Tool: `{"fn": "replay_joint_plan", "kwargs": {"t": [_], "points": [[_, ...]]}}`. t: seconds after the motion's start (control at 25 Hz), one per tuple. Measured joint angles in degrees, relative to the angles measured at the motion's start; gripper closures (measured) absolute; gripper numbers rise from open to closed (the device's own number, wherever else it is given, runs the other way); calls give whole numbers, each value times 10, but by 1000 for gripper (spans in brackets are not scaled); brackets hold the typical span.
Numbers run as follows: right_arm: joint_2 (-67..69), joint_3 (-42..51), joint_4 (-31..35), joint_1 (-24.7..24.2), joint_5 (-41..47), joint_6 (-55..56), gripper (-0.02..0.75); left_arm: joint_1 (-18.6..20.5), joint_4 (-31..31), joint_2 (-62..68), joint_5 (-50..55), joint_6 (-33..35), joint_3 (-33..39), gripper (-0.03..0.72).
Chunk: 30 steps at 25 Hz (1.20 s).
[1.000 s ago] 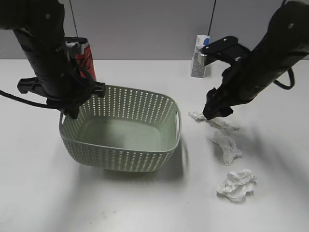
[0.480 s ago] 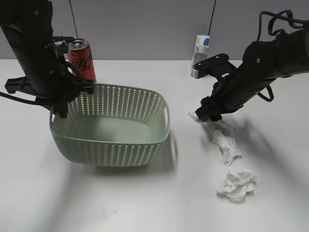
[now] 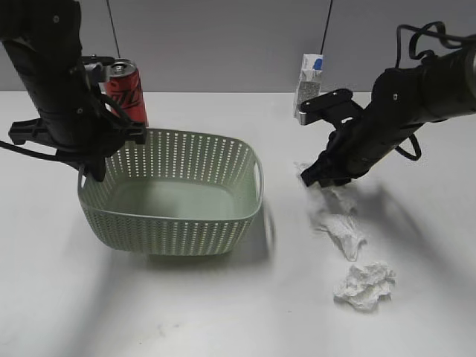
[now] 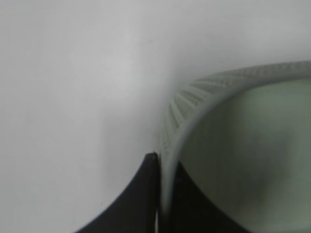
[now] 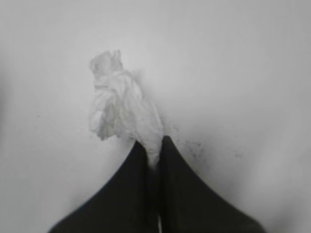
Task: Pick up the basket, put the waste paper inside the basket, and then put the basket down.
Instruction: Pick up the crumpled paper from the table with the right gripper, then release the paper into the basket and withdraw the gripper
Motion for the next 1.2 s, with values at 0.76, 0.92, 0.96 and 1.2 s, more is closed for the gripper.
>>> {"fn": "replay_joint_plan", "kwargs": {"t": [0.76,0.92,0.96,1.2], "points": [[-140,-4,171,198,-24,-130,524,0,-29,0,-31,0,0,689],[-118,-14,174,198,-24,-128,150,0,-33,0,-31,0,0,689],[-119,-20,172,196,-17,-121,135,0,-33,0,-29,0,0,689],[-164,-33,72,138,70,16,167,0,-32,0,-22,9,0,689]]}}
